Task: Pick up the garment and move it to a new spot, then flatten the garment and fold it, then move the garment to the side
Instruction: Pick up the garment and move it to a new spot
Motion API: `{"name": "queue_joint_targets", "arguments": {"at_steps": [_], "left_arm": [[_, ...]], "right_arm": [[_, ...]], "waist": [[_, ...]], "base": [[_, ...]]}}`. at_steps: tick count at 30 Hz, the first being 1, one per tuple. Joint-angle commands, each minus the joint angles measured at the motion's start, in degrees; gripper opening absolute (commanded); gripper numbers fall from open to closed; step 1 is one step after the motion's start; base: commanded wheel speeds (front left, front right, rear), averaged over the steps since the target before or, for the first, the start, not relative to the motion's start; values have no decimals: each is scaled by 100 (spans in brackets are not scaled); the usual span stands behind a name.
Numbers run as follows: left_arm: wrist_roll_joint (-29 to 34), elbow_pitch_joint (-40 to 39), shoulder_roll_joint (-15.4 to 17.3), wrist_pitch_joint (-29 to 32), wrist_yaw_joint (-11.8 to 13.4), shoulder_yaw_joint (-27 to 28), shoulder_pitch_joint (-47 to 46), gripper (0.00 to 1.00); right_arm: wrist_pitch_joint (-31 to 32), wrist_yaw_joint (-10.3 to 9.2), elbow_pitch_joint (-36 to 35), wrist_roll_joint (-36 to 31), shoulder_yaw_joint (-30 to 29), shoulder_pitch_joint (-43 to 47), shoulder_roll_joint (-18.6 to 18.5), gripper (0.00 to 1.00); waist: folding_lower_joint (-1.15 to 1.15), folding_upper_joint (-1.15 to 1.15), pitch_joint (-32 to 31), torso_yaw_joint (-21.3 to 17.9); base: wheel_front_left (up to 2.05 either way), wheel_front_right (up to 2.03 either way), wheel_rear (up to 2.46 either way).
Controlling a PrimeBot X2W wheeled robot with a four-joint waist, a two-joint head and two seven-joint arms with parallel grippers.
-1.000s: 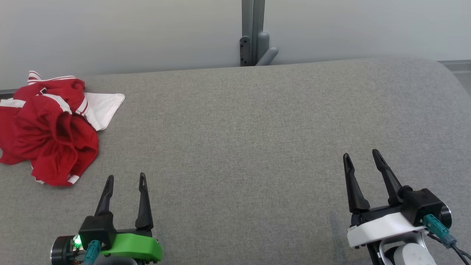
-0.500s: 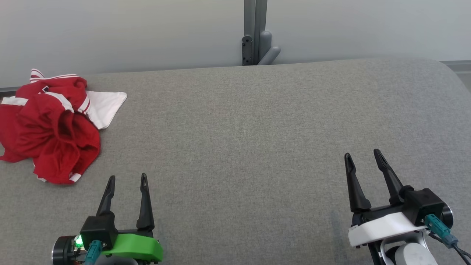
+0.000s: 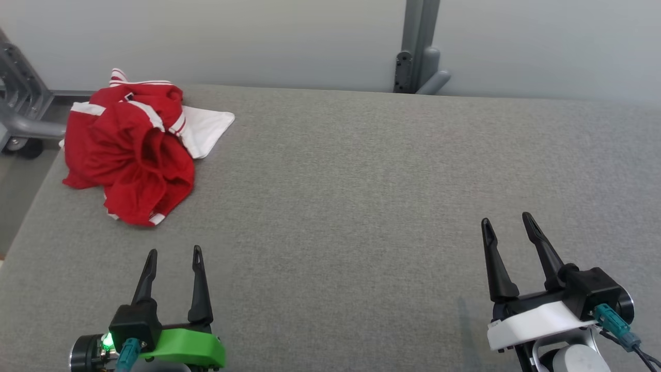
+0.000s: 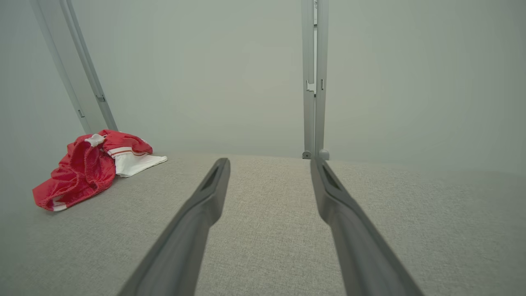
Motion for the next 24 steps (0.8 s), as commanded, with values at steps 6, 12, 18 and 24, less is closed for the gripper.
{"name": "queue_joint_targets", "arguments": {"at_steps": [6,12,18,24], "left_arm": [[-17,44,33,-3,12,107,180,100],[-11,-18,31,-2,15,236,353,100],[-51,-79,30,-2,7,321,481,100],[-257,-154,30,-2,40,356,454,100]], "right_arm": [[-15,0,36,62,75,120,-20,100],[-15,0,66,105,208,138,-19,100],[-15,0,83,109,285,143,-20,100],[-15,0,61,32,262,113,-22,100]], "waist": [[0,8,-172,1107],[0,8,-264,1509],[0,8,-278,1567],[0,8,-147,1380]], "base": [[0,0,0],[0,0,0],[0,0,0],[0,0,0]]}}
